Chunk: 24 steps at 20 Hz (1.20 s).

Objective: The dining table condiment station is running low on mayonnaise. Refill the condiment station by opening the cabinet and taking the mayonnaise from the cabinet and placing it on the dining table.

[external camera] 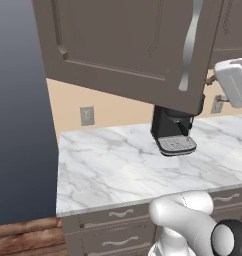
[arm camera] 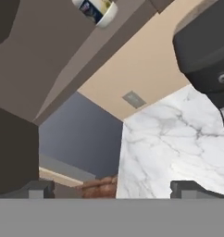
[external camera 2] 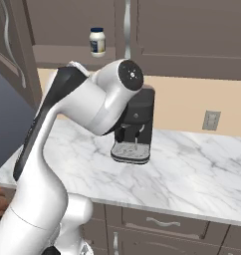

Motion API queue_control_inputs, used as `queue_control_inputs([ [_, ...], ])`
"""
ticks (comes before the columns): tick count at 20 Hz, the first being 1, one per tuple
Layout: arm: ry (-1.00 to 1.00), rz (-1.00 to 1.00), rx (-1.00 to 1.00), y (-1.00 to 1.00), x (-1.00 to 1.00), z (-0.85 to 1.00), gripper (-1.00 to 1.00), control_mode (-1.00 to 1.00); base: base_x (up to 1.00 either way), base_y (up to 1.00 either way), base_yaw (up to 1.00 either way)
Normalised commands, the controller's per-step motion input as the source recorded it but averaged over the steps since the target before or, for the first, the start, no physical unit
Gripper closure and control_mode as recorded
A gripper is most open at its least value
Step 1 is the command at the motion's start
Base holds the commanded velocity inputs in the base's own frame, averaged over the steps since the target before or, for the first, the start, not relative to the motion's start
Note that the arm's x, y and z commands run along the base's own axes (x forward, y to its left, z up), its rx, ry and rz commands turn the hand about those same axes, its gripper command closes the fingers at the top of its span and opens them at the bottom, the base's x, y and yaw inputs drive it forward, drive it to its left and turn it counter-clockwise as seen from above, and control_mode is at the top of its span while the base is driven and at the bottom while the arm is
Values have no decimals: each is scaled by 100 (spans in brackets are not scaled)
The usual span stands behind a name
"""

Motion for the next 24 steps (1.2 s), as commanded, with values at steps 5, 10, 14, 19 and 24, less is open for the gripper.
queue_control_inputs([
  [5,8,0,0,52,30,0,-100,-100,0,0,0],
  [10,2,0,4,53,23,0,-100,-100,0,0,0],
  [14,1,0,10,58,6,0,-100,-100,0,0,0],
  [19,5,0,15,59,-12,0,-100,-100,0,0,0],
  [24,3,0,16,58,-43,1,-100,-100,0,0,0],
])
